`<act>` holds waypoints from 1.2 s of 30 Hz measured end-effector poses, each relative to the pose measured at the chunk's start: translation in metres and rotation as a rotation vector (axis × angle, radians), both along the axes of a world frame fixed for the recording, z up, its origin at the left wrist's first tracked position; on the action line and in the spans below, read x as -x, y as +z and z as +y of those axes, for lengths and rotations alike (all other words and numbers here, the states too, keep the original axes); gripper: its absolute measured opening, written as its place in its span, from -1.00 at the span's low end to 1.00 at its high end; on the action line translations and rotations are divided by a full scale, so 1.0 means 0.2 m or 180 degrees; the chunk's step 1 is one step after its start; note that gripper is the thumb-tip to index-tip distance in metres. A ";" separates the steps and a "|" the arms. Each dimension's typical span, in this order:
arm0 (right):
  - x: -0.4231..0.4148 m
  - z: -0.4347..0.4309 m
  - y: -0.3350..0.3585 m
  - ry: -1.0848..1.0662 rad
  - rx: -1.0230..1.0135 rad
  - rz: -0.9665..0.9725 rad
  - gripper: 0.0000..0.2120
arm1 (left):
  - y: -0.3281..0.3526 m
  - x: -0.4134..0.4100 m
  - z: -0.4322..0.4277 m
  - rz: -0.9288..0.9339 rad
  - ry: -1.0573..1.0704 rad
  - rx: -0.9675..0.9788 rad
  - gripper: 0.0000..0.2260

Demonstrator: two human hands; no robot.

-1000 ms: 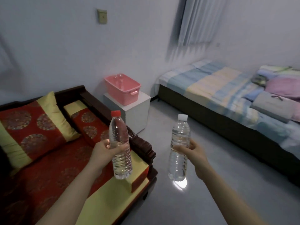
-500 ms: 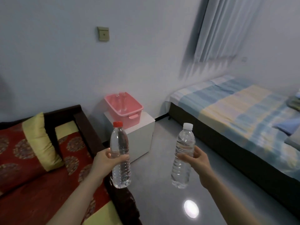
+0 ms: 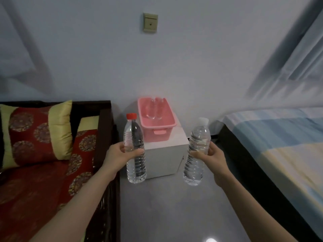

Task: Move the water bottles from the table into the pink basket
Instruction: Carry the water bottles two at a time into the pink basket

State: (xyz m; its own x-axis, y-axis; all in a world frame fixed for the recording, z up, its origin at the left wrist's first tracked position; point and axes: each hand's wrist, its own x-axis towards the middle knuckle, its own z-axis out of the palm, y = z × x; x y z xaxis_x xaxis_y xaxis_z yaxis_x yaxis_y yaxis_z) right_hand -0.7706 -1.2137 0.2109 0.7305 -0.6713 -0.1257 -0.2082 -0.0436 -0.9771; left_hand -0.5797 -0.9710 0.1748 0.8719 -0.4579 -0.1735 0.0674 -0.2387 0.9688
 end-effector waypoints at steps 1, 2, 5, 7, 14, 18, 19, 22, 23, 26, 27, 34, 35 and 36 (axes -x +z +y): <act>-0.06 -0.05 -0.01 0.0035 -0.0010 -0.0034 -0.57 | 0.00 -0.03 -0.04 -0.0025 0.0032 -0.0019 -0.66; -0.12 -0.11 -0.03 0.0050 -0.0041 -0.0041 -0.58 | 0.00 -0.07 -0.09 -0.0046 0.0070 -0.0042 -0.66; -0.32 -0.27 -0.08 0.0070 -0.0153 -0.0076 -0.59 | -0.02 -0.21 -0.24 -0.0082 0.0190 -0.0081 -0.69; -0.49 -0.39 -0.13 0.0149 -0.0145 -0.0036 -0.59 | -0.05 -0.35 -0.36 -0.0106 0.0234 -0.0095 -0.71; -1.05 -0.77 -0.22 0.0284 -0.0138 0.0124 -0.52 | -0.12 -0.81 -0.74 -0.0046 0.0344 -0.0182 -0.74; -1.33 -0.97 -0.27 0.0365 -0.0162 0.0205 -0.55 | -0.16 -1.06 -0.94 0.0005 0.0439 -0.0207 -0.75; -1.40 -1.00 -0.28 0.0397 -0.0169 0.0212 -0.55 | -0.17 -1.11 -0.98 0.0013 0.0445 -0.0200 -0.74; -1.62 -1.11 -0.33 0.0499 -0.0153 0.0296 -0.56 | -0.20 -1.30 -1.12 0.0054 0.0458 -0.0203 -0.70; -1.70 -1.16 -0.37 0.0537 -0.0157 0.0318 -0.56 | -0.23 -1.38 -1.17 0.0072 0.0479 -0.0205 -0.69; -1.92 -1.25 -0.46 0.0598 -0.0186 0.0389 -0.53 | -0.30 -1.56 -1.29 0.0151 0.0619 -0.0232 -0.66; -2.02 -1.30 -0.50 0.0591 -0.0239 0.0392 -0.51 | -0.33 -1.65 -1.34 0.0177 0.0680 -0.0244 -0.63; -2.39 -1.37 -0.83 0.0250 -0.0210 0.0468 -0.53 | -0.62 -1.95 -1.61 0.0329 0.1062 -0.0256 -0.48; -2.42 -1.36 -0.87 0.0218 -0.0216 0.0465 -0.53 | -0.66 -1.98 -1.65 0.0316 0.1081 -0.0272 -0.47; -2.46 -1.36 -0.93 0.0175 -0.0222 0.0452 -0.53 | -0.71 -2.01 -1.68 0.0308 0.1099 -0.0291 -0.48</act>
State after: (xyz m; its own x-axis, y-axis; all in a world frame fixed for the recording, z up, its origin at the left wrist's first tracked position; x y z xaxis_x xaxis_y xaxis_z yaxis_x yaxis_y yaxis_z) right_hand -0.2790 -1.4857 0.0253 0.7374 -0.6168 -0.2752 -0.3437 0.0081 -0.9390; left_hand -0.1778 -1.3078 0.0326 0.9499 -0.1183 -0.2893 0.2494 -0.2711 0.9297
